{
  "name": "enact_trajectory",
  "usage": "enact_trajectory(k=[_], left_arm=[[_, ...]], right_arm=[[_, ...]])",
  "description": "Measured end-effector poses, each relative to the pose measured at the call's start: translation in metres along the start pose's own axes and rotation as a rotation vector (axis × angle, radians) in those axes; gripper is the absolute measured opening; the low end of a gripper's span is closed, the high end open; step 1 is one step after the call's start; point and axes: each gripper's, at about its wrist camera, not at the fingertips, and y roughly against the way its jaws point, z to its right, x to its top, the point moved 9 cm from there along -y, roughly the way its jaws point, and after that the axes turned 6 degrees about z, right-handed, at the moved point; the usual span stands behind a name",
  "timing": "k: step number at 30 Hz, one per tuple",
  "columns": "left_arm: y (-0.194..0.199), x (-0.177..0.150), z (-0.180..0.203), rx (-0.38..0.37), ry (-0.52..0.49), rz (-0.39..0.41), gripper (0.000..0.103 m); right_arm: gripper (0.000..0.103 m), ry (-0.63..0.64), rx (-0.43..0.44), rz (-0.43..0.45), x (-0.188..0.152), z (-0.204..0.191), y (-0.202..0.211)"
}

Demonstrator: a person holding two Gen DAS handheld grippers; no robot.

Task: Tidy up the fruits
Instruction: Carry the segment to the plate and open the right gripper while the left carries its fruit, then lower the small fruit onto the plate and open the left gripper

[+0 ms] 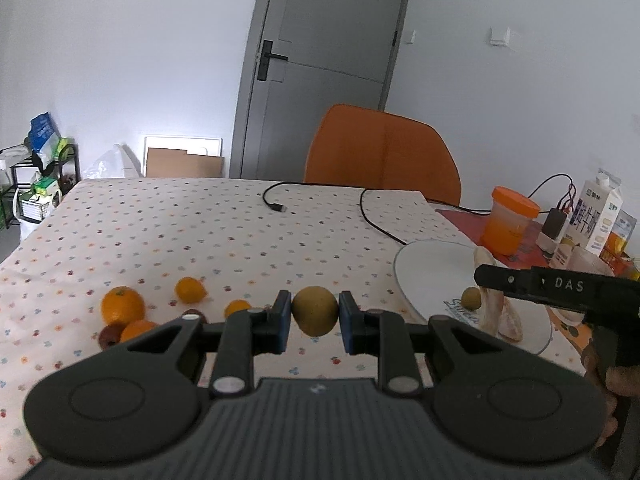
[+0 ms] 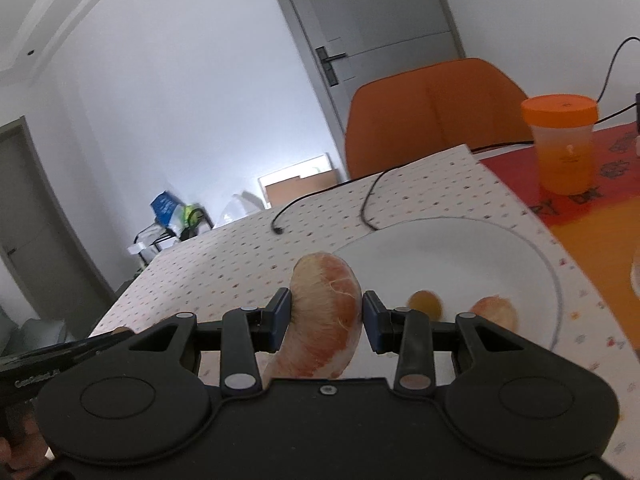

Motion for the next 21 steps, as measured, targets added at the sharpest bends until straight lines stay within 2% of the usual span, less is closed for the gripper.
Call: enact_trajectory(k=[4,7,9,21], left_arm=[[-0.006,-0.001,0.007,-0.005,-0.009,-0.01,0.024],[-0.011,-0.002,0.012,-0.009,-0.017,-0.016,0.024],[-0.012,-0.002,0.016,-0.013,-0.024,-0.018,0.024],[-0.026,-0.002,0.056,-0.077,-0.07,-0.031,0.024]], right_arm=[[0.037,-0.009,-0.015,0.0,0.002,0.012,-0.004],[0.046,-0.018,-0.004,-0.004,0.002,0.015,-0.007],[0.055,-0.026,0.017,0.003,0.003,0.015,-0.007],[0.056,-0.082,0.01,0.023,0.001,0.035,0.024]])
